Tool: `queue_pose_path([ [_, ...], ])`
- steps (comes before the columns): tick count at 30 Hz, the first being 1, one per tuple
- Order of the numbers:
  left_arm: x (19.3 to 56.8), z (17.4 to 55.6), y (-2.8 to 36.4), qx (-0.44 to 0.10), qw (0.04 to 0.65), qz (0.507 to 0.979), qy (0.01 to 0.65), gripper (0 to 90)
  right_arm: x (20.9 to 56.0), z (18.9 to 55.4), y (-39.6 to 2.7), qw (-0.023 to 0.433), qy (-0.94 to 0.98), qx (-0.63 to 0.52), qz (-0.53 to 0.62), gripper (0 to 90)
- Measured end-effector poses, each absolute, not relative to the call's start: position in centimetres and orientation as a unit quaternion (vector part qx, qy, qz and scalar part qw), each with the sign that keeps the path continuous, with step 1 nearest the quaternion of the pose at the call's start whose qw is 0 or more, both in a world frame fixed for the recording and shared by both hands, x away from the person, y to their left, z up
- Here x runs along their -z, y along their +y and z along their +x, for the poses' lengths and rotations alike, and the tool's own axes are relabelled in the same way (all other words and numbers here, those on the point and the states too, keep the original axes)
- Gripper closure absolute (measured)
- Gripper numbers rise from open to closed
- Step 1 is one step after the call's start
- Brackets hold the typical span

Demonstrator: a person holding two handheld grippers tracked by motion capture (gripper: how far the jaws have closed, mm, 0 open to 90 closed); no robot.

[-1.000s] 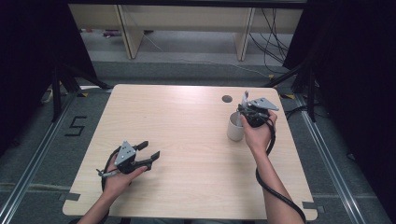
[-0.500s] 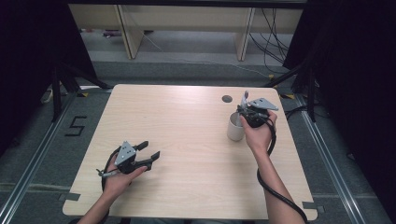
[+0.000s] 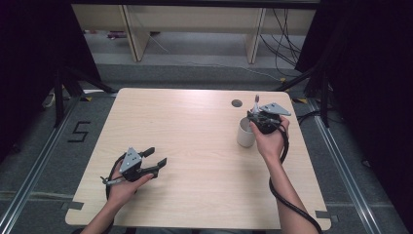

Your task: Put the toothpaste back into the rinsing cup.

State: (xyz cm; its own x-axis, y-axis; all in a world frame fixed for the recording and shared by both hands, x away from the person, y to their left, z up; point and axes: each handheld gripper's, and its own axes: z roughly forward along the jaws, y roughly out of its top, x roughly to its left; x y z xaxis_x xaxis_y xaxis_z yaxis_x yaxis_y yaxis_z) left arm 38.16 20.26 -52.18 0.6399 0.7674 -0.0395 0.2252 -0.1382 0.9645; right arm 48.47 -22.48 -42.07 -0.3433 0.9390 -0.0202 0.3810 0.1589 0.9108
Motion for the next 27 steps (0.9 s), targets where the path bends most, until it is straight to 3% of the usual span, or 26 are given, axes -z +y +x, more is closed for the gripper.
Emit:
queue_pose_path([
  [19, 52.2, 38.2, 20.3, -0.244, 0.557, 0.714, 0.348, 32.6, 41.6, 47.6, -22.7, 0.305, 0.696, -0.437, 0.481, 45.1],
  [27, 52.2, 38.2, 20.2, -0.244, 0.557, 0.714, 0.348, 32.6, 41.3, 46.4, -23.0, 0.304, 0.707, -0.426, 0.476, 39.8],
])
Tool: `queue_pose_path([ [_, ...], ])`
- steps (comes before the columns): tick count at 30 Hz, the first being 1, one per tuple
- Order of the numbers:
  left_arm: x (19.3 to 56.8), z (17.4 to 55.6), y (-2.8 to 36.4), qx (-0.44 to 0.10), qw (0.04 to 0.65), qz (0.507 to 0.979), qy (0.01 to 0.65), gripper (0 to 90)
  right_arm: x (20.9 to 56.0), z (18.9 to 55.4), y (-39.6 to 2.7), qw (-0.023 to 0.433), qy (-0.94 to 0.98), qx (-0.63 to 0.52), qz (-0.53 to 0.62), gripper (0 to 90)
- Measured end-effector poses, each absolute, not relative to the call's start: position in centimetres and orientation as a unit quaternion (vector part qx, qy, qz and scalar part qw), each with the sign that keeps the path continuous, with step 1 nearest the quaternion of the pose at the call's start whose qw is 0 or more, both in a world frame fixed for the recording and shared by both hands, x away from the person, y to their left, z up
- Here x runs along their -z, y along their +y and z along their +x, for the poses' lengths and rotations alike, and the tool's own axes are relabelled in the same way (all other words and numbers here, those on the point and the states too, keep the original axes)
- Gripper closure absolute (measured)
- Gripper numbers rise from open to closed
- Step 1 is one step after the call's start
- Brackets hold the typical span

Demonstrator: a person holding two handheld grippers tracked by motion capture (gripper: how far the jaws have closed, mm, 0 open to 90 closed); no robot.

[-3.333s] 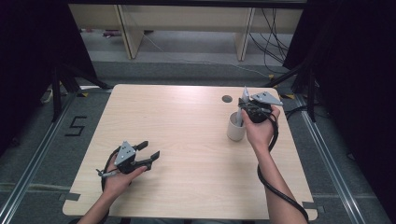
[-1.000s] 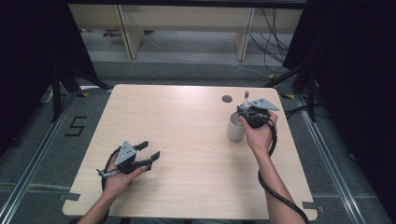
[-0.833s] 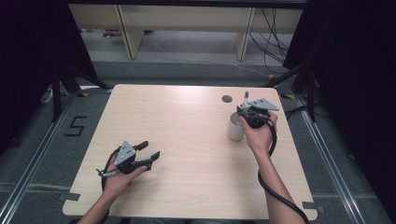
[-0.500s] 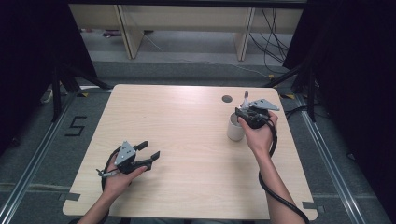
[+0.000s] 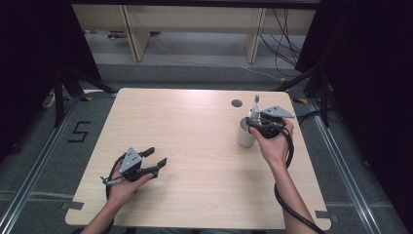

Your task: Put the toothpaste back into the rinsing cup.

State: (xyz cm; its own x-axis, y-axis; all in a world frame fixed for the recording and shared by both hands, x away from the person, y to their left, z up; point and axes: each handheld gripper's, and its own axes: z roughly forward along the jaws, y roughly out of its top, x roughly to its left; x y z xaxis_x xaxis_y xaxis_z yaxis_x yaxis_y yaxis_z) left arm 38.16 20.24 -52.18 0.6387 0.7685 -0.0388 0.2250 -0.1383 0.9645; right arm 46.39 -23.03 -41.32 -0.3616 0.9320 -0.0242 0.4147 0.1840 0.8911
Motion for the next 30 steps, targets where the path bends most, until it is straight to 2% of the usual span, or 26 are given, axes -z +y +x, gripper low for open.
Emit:
queue_pose_path([
  [18, 52.2, 38.1, 20.2, -0.246, 0.555, 0.715, 0.347, 32.5, 41.5, 43.7, -24.2, 0.287, 0.708, -0.433, 0.478, 35.4],
  [21, 52.2, 38.1, 20.3, -0.246, 0.556, 0.714, 0.348, 32.5, 41.8, 43.1, -24.5, 0.299, 0.709, -0.434, 0.469, 35.3],
  [25, 52.2, 38.1, 20.3, -0.244, 0.557, 0.713, 0.349, 32.5, 43.2, 41.9, -24.9, 0.291, 0.701, -0.446, 0.474, 35.5],
  [29, 52.2, 38.1, 20.3, -0.245, 0.557, 0.713, 0.348, 32.5, 44.4, 41.5, -25.6, 0.304, 0.696, -0.452, 0.468, 35.8],
  [30, 52.2, 38.2, 20.3, -0.245, 0.558, 0.712, 0.35, 32.5, 44.7, 41.2, -25.6, 0.29, 0.693, -0.454, 0.479, 35.8],
])
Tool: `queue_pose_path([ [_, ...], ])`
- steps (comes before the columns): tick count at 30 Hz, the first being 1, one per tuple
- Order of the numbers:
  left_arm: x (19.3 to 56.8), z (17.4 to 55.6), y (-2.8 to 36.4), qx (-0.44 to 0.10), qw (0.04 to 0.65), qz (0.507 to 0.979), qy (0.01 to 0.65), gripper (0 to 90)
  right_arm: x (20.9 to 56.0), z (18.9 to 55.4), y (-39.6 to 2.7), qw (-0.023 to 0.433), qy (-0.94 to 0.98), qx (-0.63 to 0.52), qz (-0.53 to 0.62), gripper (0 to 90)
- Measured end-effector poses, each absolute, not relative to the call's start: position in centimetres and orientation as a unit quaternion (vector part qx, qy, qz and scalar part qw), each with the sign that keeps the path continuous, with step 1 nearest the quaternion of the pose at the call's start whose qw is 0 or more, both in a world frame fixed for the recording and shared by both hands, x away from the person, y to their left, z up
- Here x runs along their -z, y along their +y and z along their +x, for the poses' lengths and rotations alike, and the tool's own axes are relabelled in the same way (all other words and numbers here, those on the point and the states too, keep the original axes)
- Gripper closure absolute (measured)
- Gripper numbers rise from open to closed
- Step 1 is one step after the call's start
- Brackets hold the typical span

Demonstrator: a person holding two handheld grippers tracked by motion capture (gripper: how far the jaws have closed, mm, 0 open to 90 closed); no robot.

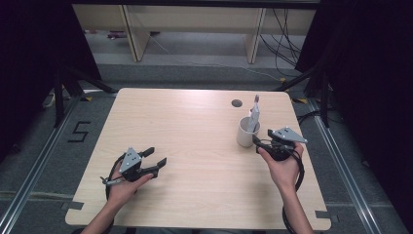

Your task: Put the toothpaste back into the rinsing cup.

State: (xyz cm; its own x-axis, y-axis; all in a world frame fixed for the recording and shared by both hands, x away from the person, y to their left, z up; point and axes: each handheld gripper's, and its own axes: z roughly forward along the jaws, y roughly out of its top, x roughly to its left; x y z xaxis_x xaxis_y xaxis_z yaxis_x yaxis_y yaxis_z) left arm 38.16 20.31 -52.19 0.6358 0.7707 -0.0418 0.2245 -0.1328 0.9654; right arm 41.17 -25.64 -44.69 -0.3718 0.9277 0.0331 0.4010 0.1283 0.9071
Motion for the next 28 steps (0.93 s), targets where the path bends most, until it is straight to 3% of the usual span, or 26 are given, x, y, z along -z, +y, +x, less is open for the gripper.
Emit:
queue_pose_path([
  [20, 52.2, 38.2, 20.4, -0.244, 0.559, 0.709, 0.352, 32.4, 49.6, 39.2, -26.9, 0.278, 0.682, -0.459, 0.497, 37.3],
  [28, 52.2, 38.2, 20.4, -0.242, 0.56, 0.71, 0.352, 32.4, 49.7, 39.2, -26.7, 0.278, 0.681, -0.469, 0.489, 37.8],
])
